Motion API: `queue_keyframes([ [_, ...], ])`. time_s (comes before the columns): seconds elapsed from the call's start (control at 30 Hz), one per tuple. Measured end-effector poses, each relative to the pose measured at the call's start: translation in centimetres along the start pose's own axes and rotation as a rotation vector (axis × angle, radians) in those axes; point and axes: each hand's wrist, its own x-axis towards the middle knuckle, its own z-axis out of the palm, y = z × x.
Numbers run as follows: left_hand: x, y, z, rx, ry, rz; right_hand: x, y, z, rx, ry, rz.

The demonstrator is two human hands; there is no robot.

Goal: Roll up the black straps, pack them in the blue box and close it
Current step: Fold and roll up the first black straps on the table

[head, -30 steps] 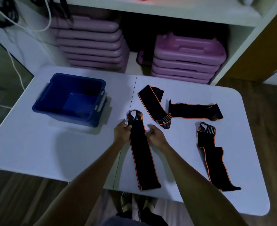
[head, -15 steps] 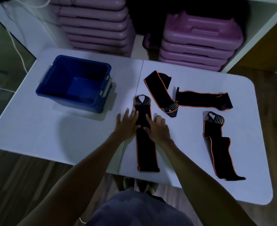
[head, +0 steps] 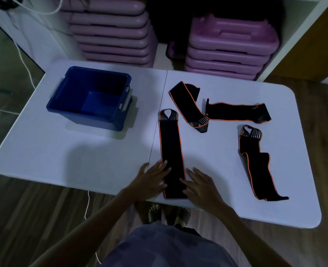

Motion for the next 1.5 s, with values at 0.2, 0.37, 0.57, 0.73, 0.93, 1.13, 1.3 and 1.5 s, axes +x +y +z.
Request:
queue_keyframes([
  [0.2,0.6,-2.2,-1.2,0.100,-0.023,0.089,0.4,-2.1,0.2,-0.021,-0.036,0.076],
  [0.37,0.3,-3.3,-1.3,0.048,0.039,0.128,0.7,-3.2,-0.3,-0.031,-0.048,0.094],
  [0.57,2.4,-1.9,-4.3,-0.467,0.240,-0.073,2.3,-2.5,-3.3,0.104,0.195,0.217],
  [0.73,7.5,0.0,-8.2,-0.544,0.435,-0.141,5.6,-0.6,-7.1,0.326,0.384,0.463],
  [0.93,15.5,1.9,-11.2,-0.315,0.324,-0.115,11.3,2.6,-9.3,0.632,0.365,0.815],
  [1.13,20.3,2.0,-11.8,-0.164,0.211,-0.213,14.7,5.3,-10.3,0.751,0.301,0.871],
  [1.3,20.7,2.2,-9.7,-0.288,0.217,-0.271,14.9,6.2,-10.5,0.949,0.278,0.858],
  [1.5,20.1,2.6,-9.2,-0.439,0.319,-0.154,10.2,7.5,-10.3,0.873,0.253,0.813],
])
